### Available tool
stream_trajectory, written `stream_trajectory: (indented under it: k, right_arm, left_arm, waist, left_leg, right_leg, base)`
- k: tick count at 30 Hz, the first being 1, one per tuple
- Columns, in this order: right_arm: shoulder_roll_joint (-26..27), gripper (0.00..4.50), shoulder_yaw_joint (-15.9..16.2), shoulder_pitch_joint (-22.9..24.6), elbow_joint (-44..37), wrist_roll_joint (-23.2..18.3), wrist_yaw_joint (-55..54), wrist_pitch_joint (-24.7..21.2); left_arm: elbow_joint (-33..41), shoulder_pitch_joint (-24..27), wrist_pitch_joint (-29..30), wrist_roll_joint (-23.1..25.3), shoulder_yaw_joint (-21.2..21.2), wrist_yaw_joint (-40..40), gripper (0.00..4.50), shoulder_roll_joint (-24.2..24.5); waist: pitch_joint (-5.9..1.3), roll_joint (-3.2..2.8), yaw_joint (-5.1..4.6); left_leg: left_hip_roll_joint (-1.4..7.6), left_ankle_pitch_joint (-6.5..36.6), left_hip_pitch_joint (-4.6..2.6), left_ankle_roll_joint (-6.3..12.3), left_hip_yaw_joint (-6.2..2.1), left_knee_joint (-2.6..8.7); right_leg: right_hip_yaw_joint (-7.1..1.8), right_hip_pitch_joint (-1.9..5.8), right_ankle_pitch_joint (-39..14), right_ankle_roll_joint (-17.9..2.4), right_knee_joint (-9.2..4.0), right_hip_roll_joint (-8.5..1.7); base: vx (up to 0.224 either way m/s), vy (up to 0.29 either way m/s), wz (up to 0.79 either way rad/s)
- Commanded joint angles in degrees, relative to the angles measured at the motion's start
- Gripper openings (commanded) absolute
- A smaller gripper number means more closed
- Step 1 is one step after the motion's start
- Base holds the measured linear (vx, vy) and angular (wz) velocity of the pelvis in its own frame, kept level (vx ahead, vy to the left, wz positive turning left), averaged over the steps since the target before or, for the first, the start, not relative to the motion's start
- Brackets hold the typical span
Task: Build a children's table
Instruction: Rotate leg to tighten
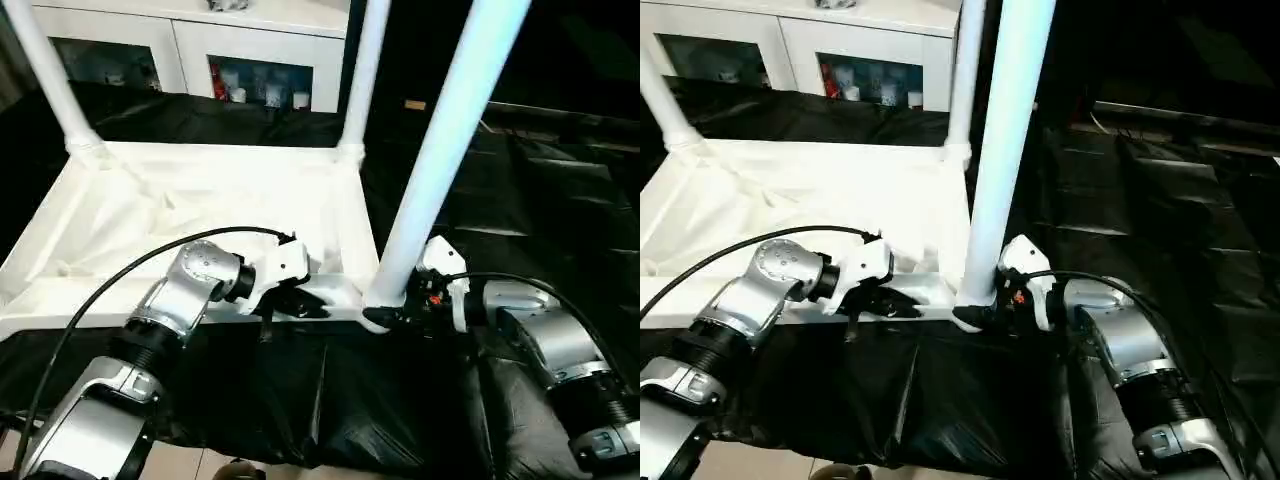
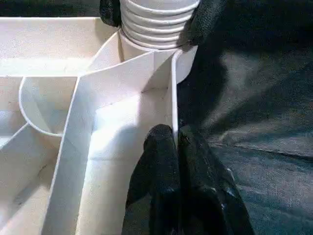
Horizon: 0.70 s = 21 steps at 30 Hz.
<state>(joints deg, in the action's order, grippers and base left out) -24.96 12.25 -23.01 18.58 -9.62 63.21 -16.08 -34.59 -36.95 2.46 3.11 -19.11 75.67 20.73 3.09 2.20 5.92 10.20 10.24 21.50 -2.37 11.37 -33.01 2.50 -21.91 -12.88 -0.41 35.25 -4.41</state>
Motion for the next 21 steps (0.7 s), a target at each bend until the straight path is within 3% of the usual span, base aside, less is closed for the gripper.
stream_trajectory:
  k: [1, 7, 9, 11, 14, 16, 17, 18, 21]
  right_arm:
    - [0.59, 2.93, 3.20, 1.21, -1.63, -0.69, 2.85, -1.03]
    - [1.65, 2.86, 2.41, 2.80, -1.49, -2.21, 2.24, -2.23]
    - [3.03, 2.85, 1.28, 3.43, 0.22, -2.96, 1.26, -2.47]
    - [3.03, 2.85, 1.28, 3.43, 0.22, -2.96, 1.26, -2.47]
    - [4.09, 2.85, 0.42, 3.64, 1.67, -3.18, 0.31, -2.23]
    - [5.63, 2.85, -0.50, 3.95, 3.80, -3.04, -1.78, -1.26]
    - [6.21, 2.85, -0.82, 4.01, 4.41, -2.99, -2.64, -0.97]
    - [7.33, 2.85, -1.69, 4.00, 5.14, -3.07, -4.65, -0.75]
    - [8.90, 2.85, -3.04, 3.62, 6.45, -2.90, -8.19, -0.29]
  left_arm:
    - [2.25, -0.96, -1.50, -1.97, -1.16, 0.53, 0.00, -1.58]
    - [2.61, -0.51, -0.53, -2.61, -0.54, 0.77, 0.00, -1.79]
    - [3.35, 0.00, 0.37, -3.07, -0.11, 1.19, 0.00, -1.72]
    - [3.35, 0.00, 0.37, -3.07, -0.11, 1.19, 0.00, -1.72]
    - [3.70, 0.25, 0.70, -3.16, 0.07, 1.52, 0.00, -1.49]
    - [4.31, 0.64, 1.30, -3.23, 0.26, 1.71, 0.00, -1.01]
    - [4.47, 0.71, 1.53, -3.27, 0.36, 1.76, 0.00, -0.81]
    - [4.60, 0.88, 1.96, -3.27, 0.72, 1.31, 0.00, -0.81]
    - [4.35, 0.91, 2.61, -3.19, 1.24, 0.00, 0.00, -1.26]
  waist:
    - [-3.77, -0.42, -0.06]
    - [-3.73, -0.70, 0.33]
    - [-3.77, -1.43, 0.59]
    - [-3.80, -1.02, 0.43]
    - [-3.77, -1.12, 0.42]
    - [-3.66, -1.06, 0.25]
    - [-3.58, -2.05, 0.50]
    - [-3.46, -1.63, 0.11]
    - [-3.18, -1.66, -0.49]
  left_leg:
    - [3.69, 5.96, -1.41, 3.69, -1.24, 3.14]
    - [3.81, 7.36, -1.50, 3.03, -1.32, 3.23]
    - [3.75, 8.28, -1.49, 2.23, -1.49, 3.30]
    - [3.70, 8.79, -1.47, 1.86, -1.45, 3.34]
    - [3.69, 8.90, -1.46, 1.83, -1.41, 3.32]
    - [3.67, 10.05, -1.33, 1.24, -1.47, 3.44]
    - [3.62, 10.81, -1.32, 0.70, -1.72, 3.60]
    - [3.67, 12.49, -1.42, 0.05, -1.68, 3.74]
    - [3.64, 16.45, -1.55, -1.49, -1.85, 4.08]
  right_leg:
    - [-2.37, 2.44, 6.04, -16.03, -2.83, -4.31]
    - [-2.32, 2.34, 4.38, -16.13, -2.92, -4.36]
    - [-2.27, 2.37, 4.15, -16.17, -2.88, -4.46]
    - [-2.23, 2.46, 4.50, -16.22, -2.88, -4.30]
    - [-2.27, 2.39, 4.37, -16.41, -2.91, -4.42]
    - [-2.33, 2.38, 2.36, -16.21, -3.07, -4.56]
    - [-2.24, 2.37, 1.28, -16.04, -3.08, -4.60]
    - [-2.26, 2.30, -0.18, -15.93, -3.37, -4.48]
    - [-2.48, 2.09, -6.91, -15.07, -3.94, -4.66]
  base:
    - [0.000, 0.000, 0.00]
    - [0.000, 0.000, 0.00]
    - [0.000, 0.000, 0.00]
    - [0.000, 0.000, 0.00]
    - [0.000, 0.000, 0.00]
    - [0.000, 0.000, 0.00]
    - [0.000, 0.000, 0.00]
    - [0.000, 0.000, 0.00]
    - [0.000, 0.000, 0.00]
